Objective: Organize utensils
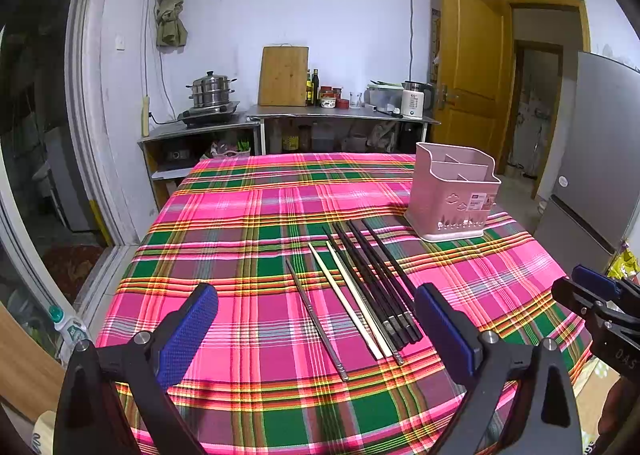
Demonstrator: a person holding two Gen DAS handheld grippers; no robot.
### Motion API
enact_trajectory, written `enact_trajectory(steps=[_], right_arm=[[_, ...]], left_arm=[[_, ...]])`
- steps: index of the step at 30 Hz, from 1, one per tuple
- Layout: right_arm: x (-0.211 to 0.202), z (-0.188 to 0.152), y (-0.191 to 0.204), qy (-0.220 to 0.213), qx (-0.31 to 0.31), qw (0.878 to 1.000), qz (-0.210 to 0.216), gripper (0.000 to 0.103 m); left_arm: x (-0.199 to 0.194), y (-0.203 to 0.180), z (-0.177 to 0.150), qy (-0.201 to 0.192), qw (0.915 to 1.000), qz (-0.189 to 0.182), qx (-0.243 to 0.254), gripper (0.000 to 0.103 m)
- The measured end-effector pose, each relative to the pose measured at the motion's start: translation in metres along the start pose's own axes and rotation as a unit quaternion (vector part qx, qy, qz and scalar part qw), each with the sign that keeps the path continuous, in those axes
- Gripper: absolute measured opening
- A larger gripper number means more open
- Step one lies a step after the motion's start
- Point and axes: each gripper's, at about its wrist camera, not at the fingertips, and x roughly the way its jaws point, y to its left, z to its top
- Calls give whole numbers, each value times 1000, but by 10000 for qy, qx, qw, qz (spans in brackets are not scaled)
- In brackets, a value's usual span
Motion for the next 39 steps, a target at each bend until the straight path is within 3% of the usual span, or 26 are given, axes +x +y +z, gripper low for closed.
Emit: enact_trajectory(steps=[39], right_arm=[[4, -3, -2, 63, 12, 10000, 0, 52]], left_arm=[[0, 0, 0, 12, 10000, -2, -5, 100]])
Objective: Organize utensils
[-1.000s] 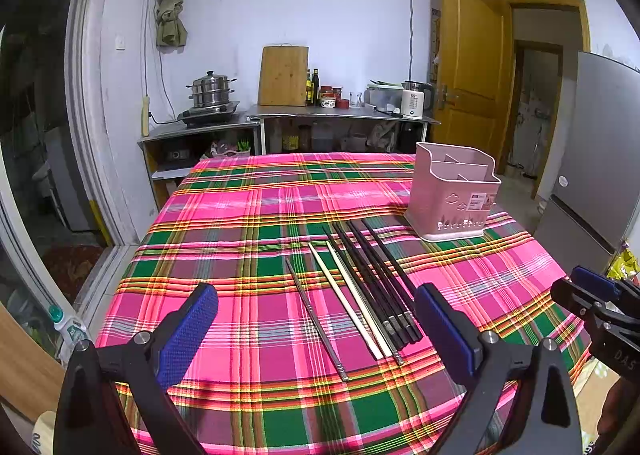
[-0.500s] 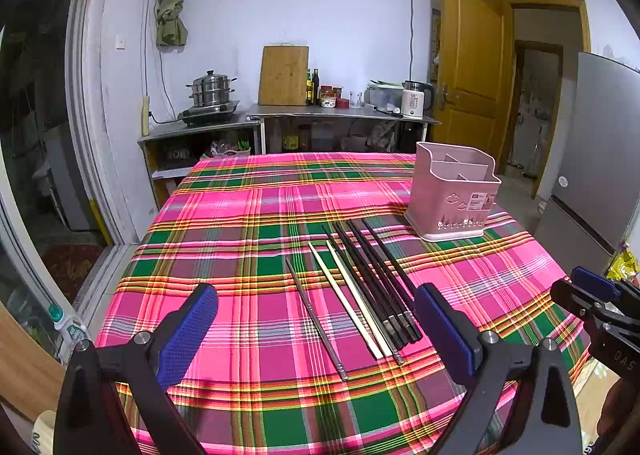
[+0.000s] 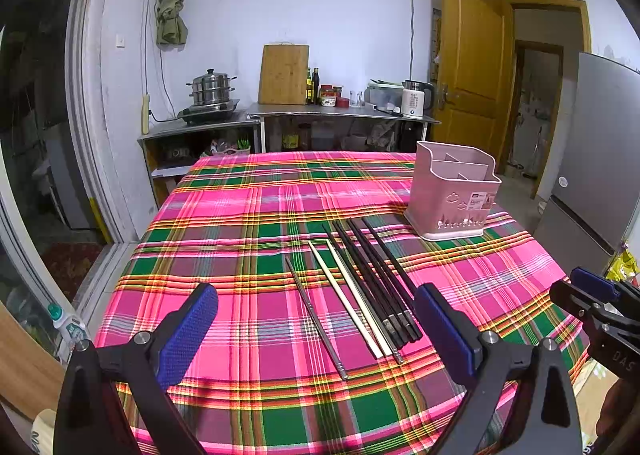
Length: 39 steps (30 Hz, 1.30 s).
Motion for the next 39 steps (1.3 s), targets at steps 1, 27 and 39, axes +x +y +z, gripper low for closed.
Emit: enact_trajectory(steps=[1, 27, 39], right_arm=[[0, -1, 0, 1, 1, 10000, 2, 52], [31, 7, 2, 281, -8, 9995, 144, 52], [93, 22, 9, 680, -107, 9966, 454, 52]], left_arm=[[0, 0, 0, 1, 10000, 2, 0, 100], [53, 23, -13, 685, 9972, -165, -270, 97], [142, 53, -12, 1762, 9812, -160, -764, 66]])
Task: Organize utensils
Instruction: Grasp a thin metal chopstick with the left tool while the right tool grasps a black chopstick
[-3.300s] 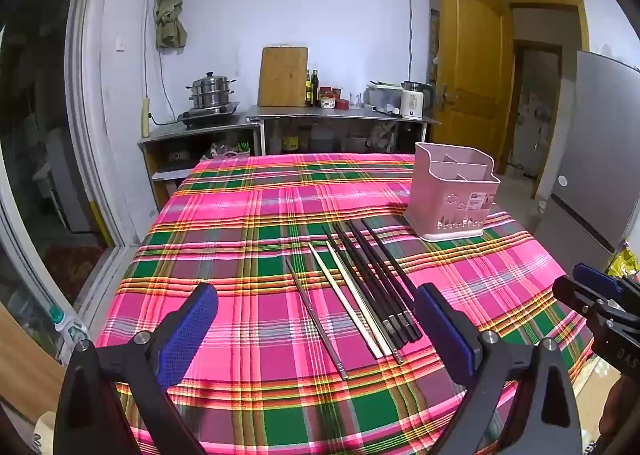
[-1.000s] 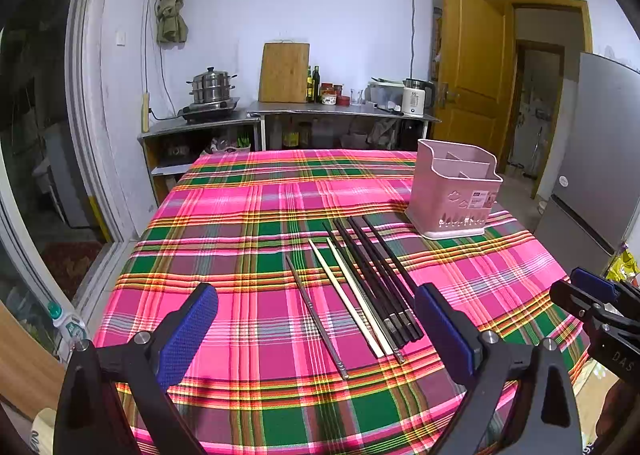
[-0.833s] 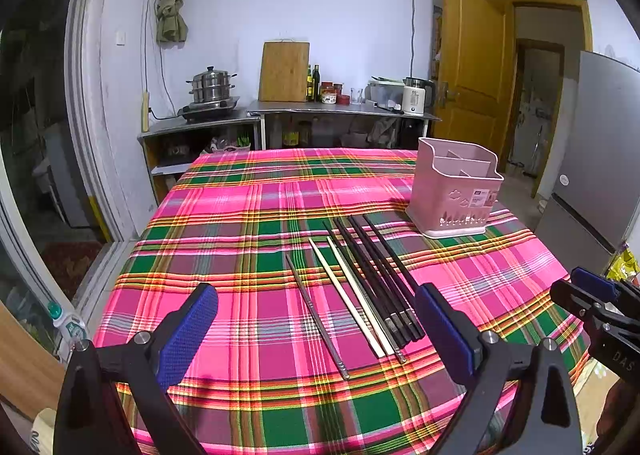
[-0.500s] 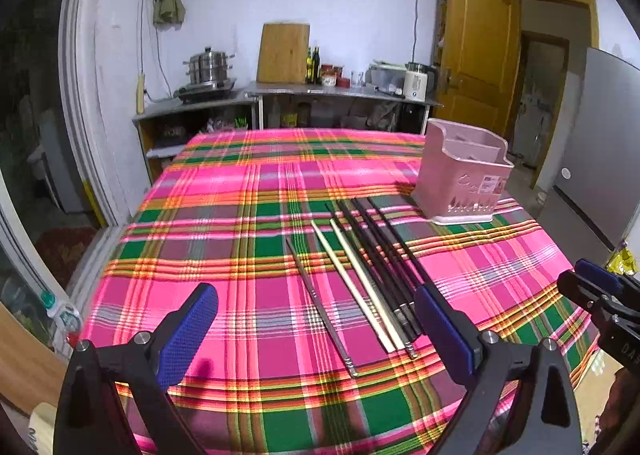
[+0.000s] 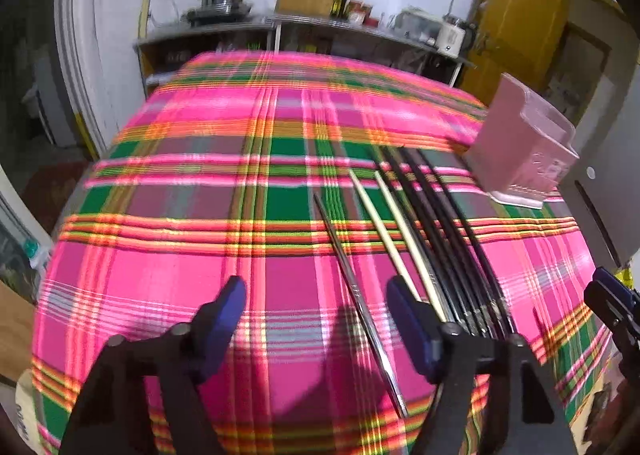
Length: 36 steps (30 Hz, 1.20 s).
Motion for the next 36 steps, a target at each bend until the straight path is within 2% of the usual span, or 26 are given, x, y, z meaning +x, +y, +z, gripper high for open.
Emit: enact_trajectory(steps=[2, 4, 13, 18, 22, 25, 36], right_arm=[[13, 6, 1, 50, -31, 10000, 31, 52], [26, 12, 2, 99, -55, 9999, 101, 50], [85, 34, 9, 458, -157, 9985, 254, 31], [115, 47, 15, 585, -208, 9975, 350, 25], [138, 55, 15, 755, -221, 9961, 410, 18], [154, 61, 14, 872, -163, 9951, 437, 17], [182, 74, 17, 1108, -270, 9926, 408, 14]], left_arm=[[12, 2, 5, 104, 9999, -15, -68, 55], [23, 4, 9, 197, 9997, -52, -144, 49], [43, 3, 21, 324, 9991, -233, -161, 29], [48, -1, 26, 271, 9993, -245, -88, 25], [52, -2, 31, 233, 9996, -173, -48, 17], [55, 0, 33, 239, 9995, -181, -51, 12], [60, -5, 38, 253, 9995, -120, 112, 11]])
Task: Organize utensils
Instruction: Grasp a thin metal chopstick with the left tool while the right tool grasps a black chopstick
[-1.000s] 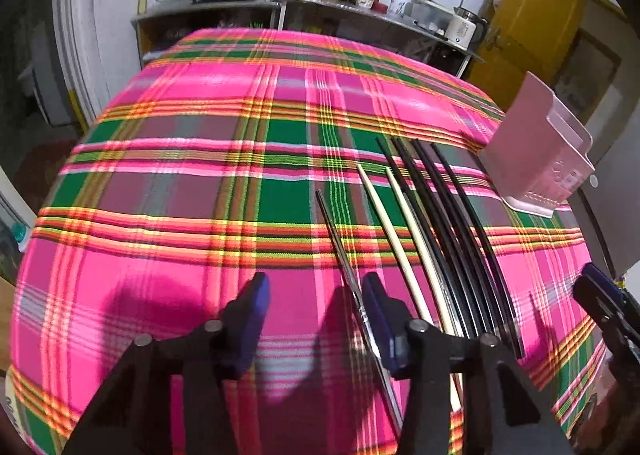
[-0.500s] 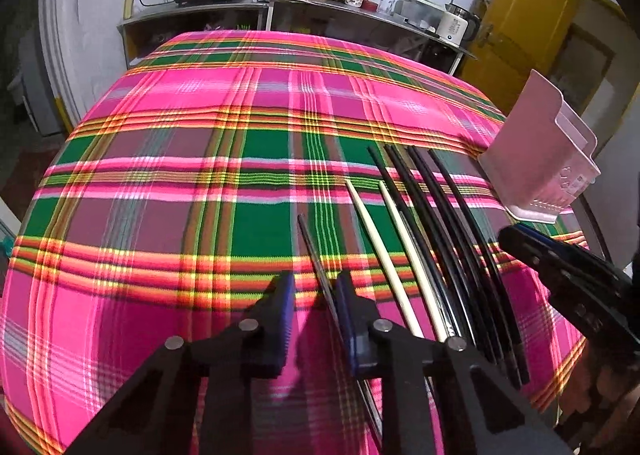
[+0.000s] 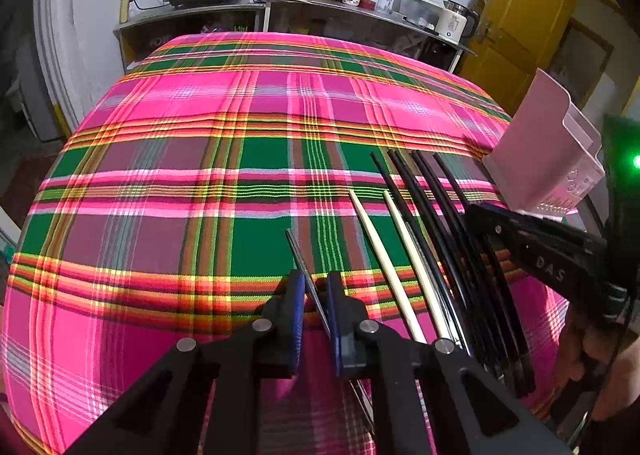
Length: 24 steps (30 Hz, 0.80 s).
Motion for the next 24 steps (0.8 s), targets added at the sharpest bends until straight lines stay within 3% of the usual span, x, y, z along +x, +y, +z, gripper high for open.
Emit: enact_trajectory(steps=[5, 12, 24], right_arm=[[6, 9, 5, 112, -96, 9999, -59, 7], [-12, 12, 3, -9, -4, 9999, 117, 6], [-88, 12, 5, -655, 77, 9973, 313, 6]], left_arm=[[3, -8, 4, 26, 9997, 155, 209, 9], [-2, -4, 7, 60, 9998, -127, 118, 4], [-73, -11, 27, -548, 9961, -638, 258, 4]])
